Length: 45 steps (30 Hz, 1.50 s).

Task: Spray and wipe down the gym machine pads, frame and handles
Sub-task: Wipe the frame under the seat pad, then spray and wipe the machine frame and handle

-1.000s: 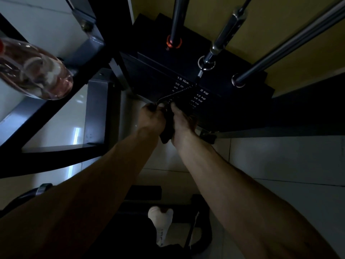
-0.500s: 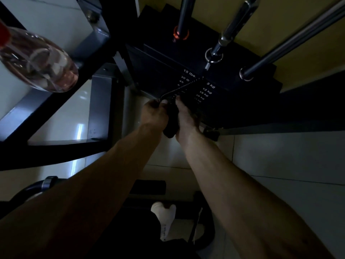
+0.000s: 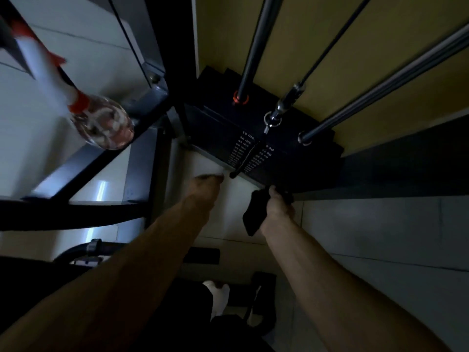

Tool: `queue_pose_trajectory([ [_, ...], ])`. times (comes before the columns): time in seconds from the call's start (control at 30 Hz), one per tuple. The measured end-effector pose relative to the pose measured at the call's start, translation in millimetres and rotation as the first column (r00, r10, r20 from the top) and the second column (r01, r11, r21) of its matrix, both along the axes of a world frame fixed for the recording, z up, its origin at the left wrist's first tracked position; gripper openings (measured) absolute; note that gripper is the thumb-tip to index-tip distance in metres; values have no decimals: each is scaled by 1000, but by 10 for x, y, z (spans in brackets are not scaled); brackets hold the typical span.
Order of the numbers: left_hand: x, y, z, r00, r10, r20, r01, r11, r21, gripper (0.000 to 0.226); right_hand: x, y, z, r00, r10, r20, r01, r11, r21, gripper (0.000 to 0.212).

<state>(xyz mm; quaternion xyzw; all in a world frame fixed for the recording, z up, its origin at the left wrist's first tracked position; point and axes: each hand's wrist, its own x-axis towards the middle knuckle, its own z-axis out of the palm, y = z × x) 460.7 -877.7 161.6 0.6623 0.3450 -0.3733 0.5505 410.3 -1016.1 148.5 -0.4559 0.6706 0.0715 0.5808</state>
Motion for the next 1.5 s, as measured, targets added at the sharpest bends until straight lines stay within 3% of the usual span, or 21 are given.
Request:
queue_pose_trajectory([
  [0.07,-243,76,336,984,17,-176,-38,992,-119,64,-84,162,279,1000,-1,13,0,997,76,75],
  [0.13,-383,193,727,962,59,-267,-137,949,-282,72,-112,464,729,989,128,78,-139,977,164,81],
  [0.23,-421,342,1123,962,214,-170,-266,881,-393,52,-113,924,1270,928,339,156,-370,891,264,60],
  [0.3,-407,576,1328,909,412,-72,-414,866,-281,42,-61,1242,1553,866,451,218,-496,830,255,56],
  [0.37,-353,888,1522,815,580,20,-572,808,-139,35,54,1574,1738,765,564,311,-626,764,155,41],
  [0.47,-232,1330,1815,732,671,116,-663,741,-103,19,274,1949,1740,626,697,350,-681,707,-189,24],
  [0.57,-136,1634,2043,684,701,201,-697,710,-101,20,606,2213,1792,521,786,333,-653,618,-438,57],
  [0.67,-85,1847,2092,664,710,237,-706,699,-116,20,999,2464,1758,337,929,154,-715,359,-599,81],
  [0.77,-121,1949,2150,653,718,240,-713,690,-122,18,1214,2539,1685,292,956,-21,-734,210,-646,50],
  [0.83,-242,2049,2146,658,720,221,-715,689,-118,21,1116,2527,1687,318,947,-42,-729,215,-649,31],
  [0.97,-588,2144,2275,696,701,155,-696,712,-93,33,431,2438,2010,272,959,78,-714,256,-651,28],
  [1.03,-752,2184,2440,716,688,117,-683,726,-84,36,126,2360,2323,300,936,183,-668,343,-660,29],
  [1.17,-1065,2165,3015,763,643,68,-632,763,-135,22,-366,2153,3068,349,897,271,-602,436,-668,8],
  [1.23,-1247,2160,3234,799,597,73,-577,795,-185,24,-582,2090,3481,317,901,295,-576,430,-695,13],
  [1.37,-1627,2171,3681,857,515,2,-471,785,-402,53,-986,2089,4227,271,896,353,-519,444,-731,31],
  [1.5,-2119,2223,4369,832,553,46,-453,725,-518,35,-1465,2170,4876,217,864,455,-490,499,-715,32],
])
